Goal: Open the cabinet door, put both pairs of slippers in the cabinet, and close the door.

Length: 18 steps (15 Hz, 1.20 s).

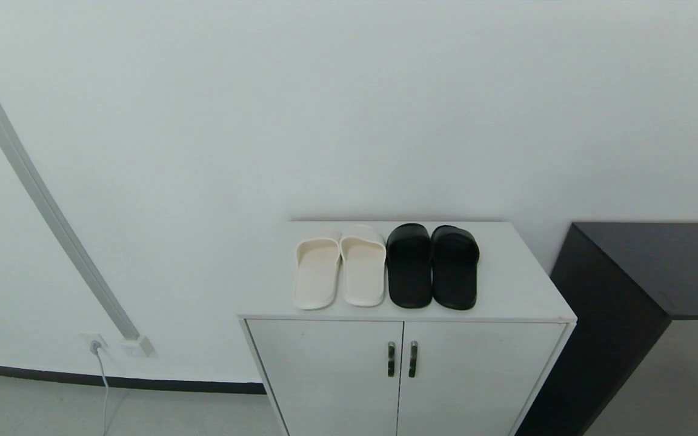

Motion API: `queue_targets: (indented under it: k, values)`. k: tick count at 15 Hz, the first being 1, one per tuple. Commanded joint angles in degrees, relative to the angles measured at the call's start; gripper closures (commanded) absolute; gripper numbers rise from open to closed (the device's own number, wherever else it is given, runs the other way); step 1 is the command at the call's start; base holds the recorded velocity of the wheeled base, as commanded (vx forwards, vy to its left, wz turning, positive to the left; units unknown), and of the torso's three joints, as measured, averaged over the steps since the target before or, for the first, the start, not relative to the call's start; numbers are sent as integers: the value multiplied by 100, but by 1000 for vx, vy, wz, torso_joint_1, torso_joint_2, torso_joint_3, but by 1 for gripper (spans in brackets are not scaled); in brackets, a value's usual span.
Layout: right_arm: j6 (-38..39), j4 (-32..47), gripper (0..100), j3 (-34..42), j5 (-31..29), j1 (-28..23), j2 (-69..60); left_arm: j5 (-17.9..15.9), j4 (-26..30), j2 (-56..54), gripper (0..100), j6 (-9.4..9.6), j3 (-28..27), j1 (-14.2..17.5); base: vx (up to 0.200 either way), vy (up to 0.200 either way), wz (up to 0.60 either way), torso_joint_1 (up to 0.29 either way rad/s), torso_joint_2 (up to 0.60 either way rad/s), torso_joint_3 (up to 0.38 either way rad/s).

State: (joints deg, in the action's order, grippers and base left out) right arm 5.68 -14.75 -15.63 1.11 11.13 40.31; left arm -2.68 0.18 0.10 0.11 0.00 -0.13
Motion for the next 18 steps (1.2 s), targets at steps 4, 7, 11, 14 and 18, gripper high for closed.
queue_targets:
  k: [4,7,11,14,18]
  values:
    - [548,-916,0,-1153,-1060,1823,2859,-4,-1,-1,100,-2,0,-4,0,0,0,0,0,0]
    - [952,-1083,0,-1874,-1640,2570,3835,-4,-1,-1,100,-2,0,-4,0,0,0,0,0,0]
    - [1163,-1487,0,-2612,-2431,3238,4986,-4,-1,-1,100,-2,0,5,0,0,0,0,0,0]
    - [1348,-1566,0,-3236,-3108,3449,5830,-4,-1,-1,100,-2,0,-4,0,0,0,0,0,0]
    - [1471,-1698,0,-4009,-3758,3378,6885,-4,-1,-1,100,-2,0,-4,0,0,0,0,0,0]
